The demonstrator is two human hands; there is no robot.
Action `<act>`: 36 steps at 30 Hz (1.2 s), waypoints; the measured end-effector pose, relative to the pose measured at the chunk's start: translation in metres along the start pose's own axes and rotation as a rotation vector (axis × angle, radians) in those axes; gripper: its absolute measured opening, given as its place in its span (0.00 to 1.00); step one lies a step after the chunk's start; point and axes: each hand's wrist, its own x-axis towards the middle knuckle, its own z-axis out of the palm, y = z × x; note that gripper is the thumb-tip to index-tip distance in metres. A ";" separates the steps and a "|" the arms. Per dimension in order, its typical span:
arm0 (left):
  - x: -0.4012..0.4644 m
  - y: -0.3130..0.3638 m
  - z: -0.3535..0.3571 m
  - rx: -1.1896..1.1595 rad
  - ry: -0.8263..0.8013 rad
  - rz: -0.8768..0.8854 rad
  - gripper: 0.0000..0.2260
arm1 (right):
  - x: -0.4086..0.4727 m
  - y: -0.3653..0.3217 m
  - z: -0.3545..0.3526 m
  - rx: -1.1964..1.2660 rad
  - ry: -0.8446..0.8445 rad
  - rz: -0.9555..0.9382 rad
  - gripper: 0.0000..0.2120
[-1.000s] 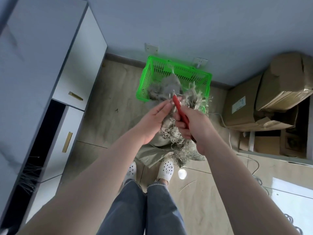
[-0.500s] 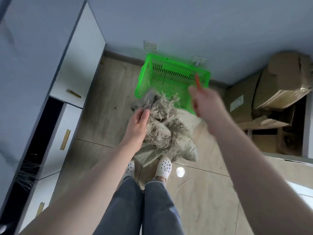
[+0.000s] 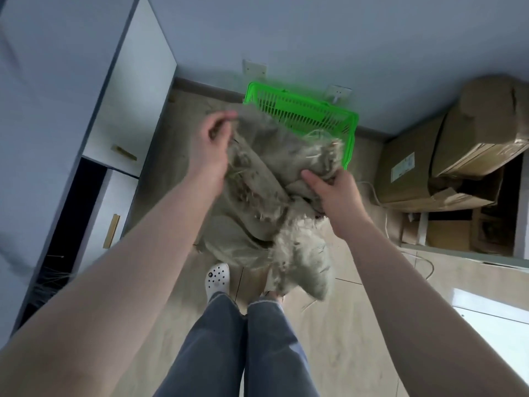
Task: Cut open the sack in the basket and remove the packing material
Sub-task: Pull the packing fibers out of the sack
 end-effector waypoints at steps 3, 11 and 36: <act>0.016 0.008 -0.013 0.034 0.084 -0.006 0.17 | -0.009 -0.004 -0.012 0.408 0.102 0.101 0.07; -0.072 0.013 0.029 0.287 0.027 -0.352 0.42 | -0.018 -0.003 0.004 0.581 0.194 0.174 0.12; -0.066 -0.007 0.038 -0.076 -0.084 -0.344 0.27 | -0.025 0.001 0.014 0.137 0.401 0.026 0.16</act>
